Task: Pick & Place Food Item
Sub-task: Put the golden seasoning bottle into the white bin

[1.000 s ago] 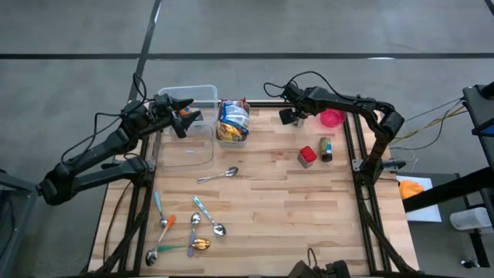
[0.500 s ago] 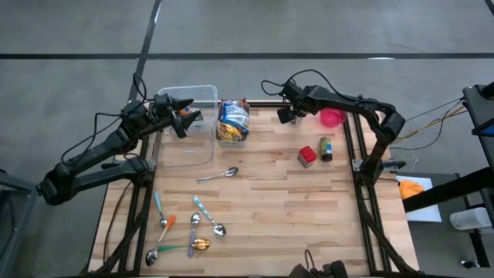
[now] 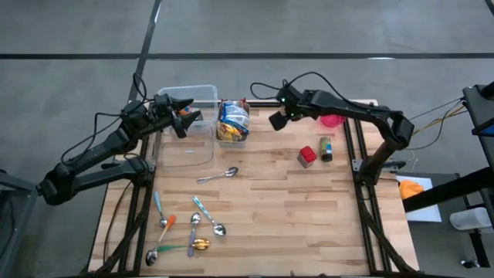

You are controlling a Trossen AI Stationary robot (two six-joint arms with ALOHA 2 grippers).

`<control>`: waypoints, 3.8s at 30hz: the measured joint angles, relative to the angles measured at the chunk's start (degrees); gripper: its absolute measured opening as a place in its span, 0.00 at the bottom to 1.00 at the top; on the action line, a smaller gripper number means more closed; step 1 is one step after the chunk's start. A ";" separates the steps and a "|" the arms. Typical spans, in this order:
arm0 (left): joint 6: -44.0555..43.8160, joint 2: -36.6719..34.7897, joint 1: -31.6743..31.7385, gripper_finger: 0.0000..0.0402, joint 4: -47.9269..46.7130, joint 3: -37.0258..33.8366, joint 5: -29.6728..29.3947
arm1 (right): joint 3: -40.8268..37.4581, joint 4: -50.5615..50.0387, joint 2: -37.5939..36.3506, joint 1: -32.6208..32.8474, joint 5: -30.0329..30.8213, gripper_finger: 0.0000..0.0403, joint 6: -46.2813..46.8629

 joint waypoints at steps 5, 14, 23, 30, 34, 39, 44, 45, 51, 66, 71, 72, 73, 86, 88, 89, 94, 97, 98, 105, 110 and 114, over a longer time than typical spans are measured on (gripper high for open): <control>0.01 0.00 -0.01 0.90 0.00 -0.01 0.00 | 1.16 2.68 -0.57 5.73 -2.98 0.69 -3.80; 2.88 0.00 0.01 0.90 -1.99 0.00 0.04 | 4.51 13.74 -0.67 14.73 -2.42 0.69 -13.51; 16.46 0.02 -0.01 0.90 -5.97 0.00 12.38 | 4.47 24.15 -0.67 19.09 -2.38 0.69 -21.27; 30.19 3.33 -0.83 0.90 -5.92 -0.01 21.38 | 3.48 28.22 -0.64 19.17 -8.03 0.69 -24.24; 37.03 7.79 -1.90 0.90 -4.82 -0.02 21.44 | 3.28 28.87 -0.58 19.21 -11.14 0.69 -25.70; 36.09 13.52 -3.57 0.90 -1.92 0.03 23.80 | 3.01 30.52 -0.56 19.10 -11.08 0.69 -26.02; 33.45 18.39 -5.06 0.90 3.12 0.35 25.51 | 2.79 31.66 -0.56 19.19 -11.23 0.69 -26.33; 33.07 19.07 -5.22 0.90 4.07 0.39 25.49 | 2.74 31.66 -0.56 19.19 -11.31 0.69 -26.33; 32.83 21.49 -5.81 0.90 8.25 0.35 25.49 | 2.45 32.03 -0.54 19.17 -11.31 0.69 -26.37; 32.84 22.18 -8.82 0.90 10.71 0.39 25.52 | -0.07 43.98 0.45 19.17 -11.36 0.69 -26.35; 32.85 22.18 -9.03 0.90 11.12 0.37 25.51 | -0.35 48.55 4.31 19.12 -11.36 0.69 -28.01; 32.85 22.18 -9.10 0.90 11.30 0.37 25.51 | -0.43 49.39 5.08 19.12 -11.36 0.69 -28.24; 32.85 22.18 -9.13 0.90 11.34 0.37 25.51 | -0.43 51.21 5.82 19.12 -11.36 0.69 -28.69; 32.83 22.18 -9.14 0.90 10.78 0.31 25.53 | -0.33 55.91 6.11 18.80 -15.25 0.69 -29.32; 32.83 22.18 -9.14 0.90 10.77 0.31 25.51 | -0.33 55.79 6.11 18.77 -15.29 0.69 -29.18; 32.81 22.18 -9.14 0.90 10.75 0.31 25.51 | -0.33 55.70 6.11 18.77 -15.30 0.69 -29.15; 31.60 22.18 -9.14 0.90 10.77 0.31 25.51 | -0.33 55.70 6.11 18.77 -15.31 0.69 -29.15; 30.88 22.18 -9.14 0.90 10.79 0.33 25.51 | -0.33 55.61 6.11 18.77 -15.30 0.69 -28.92; 30.87 22.18 -9.14 0.90 10.79 0.33 25.51 | -0.33 55.57 6.11 18.77 -15.30 0.69 -28.62; 30.88 22.18 -9.14 0.90 10.79 0.31 25.51 | -0.43 55.15 6.11 18.73 -15.31 0.69 -27.64; 30.88 22.18 -9.14 0.90 10.81 0.31 25.51 | -0.46 53.86 6.16 18.73 -15.30 0.69 -27.61; 30.88 22.18 -9.14 0.90 10.79 0.32 25.51 | -0.46 53.49 6.25 18.63 -15.30 0.69 -27.36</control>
